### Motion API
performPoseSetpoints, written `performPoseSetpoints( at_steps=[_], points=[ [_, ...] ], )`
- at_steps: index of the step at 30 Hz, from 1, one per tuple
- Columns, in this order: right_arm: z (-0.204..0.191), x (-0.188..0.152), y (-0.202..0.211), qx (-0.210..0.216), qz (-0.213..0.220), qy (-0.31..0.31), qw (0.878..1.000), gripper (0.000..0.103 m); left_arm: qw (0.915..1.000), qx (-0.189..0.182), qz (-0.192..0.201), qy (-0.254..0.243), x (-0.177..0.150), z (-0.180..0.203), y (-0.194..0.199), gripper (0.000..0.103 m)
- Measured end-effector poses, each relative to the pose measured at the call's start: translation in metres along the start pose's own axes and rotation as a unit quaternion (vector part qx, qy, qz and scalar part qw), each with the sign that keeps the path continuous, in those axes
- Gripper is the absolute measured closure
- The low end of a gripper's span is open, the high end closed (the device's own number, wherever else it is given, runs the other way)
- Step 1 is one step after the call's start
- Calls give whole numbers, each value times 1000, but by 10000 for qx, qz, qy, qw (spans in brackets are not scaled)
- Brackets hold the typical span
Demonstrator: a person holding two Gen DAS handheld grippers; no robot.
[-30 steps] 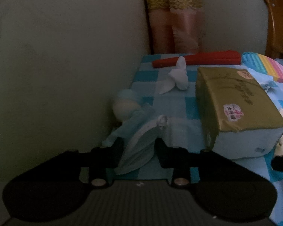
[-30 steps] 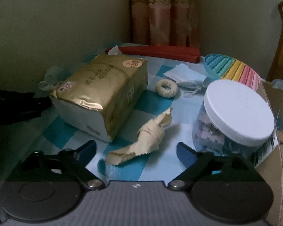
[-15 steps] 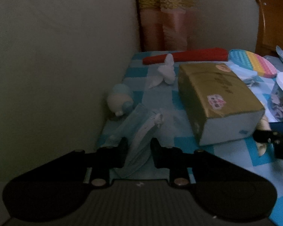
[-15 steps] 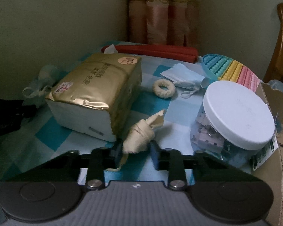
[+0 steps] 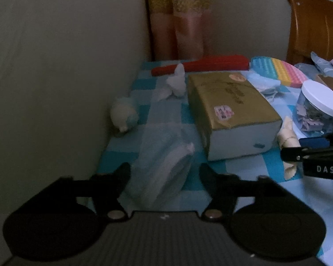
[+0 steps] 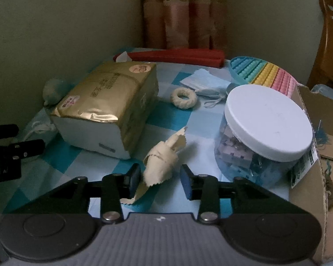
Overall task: Organize soft objects
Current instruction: 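Close left tool on the blue face mask while right tool grasps the beige chamois cloth, then lift the face mask and chamois cloth off the table with both tools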
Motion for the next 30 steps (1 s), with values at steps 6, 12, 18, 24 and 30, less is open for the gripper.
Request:
performPoseSetpoints(
  at_steps=[6,12,18,24,30],
  points=[
    [1,3,-7,-42,25,-13,10000,54,9998,97,123,-100,5,-3,-8,31],
    [1,6,-11,-75,70,-9,9999,54,9999,30,-37,-90,-1,-4,-20,31],
    [-1,6,-11,-68,82,43,9999,57,9999,101,-79,-40,-5,-8,-26,31],
    [-2,6,-5,-38,78,49,10000,63,9999,82,-113,-10,-5,-10,-30,40],
    [-5,6,3,0,95,122,9999,68,9998,9,-158,89,-5,-11,-27,66]
  ],
)
Point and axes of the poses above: each gripper's, at about its wrist camera, not at the fingertips, and y roughly against the way its jaws point, z to its right, x to its top, the point moved 8 cm from there along -y, roughly the way its jaws point, and after that the axes turned 6 degrees about z, right-handed, at the moved point
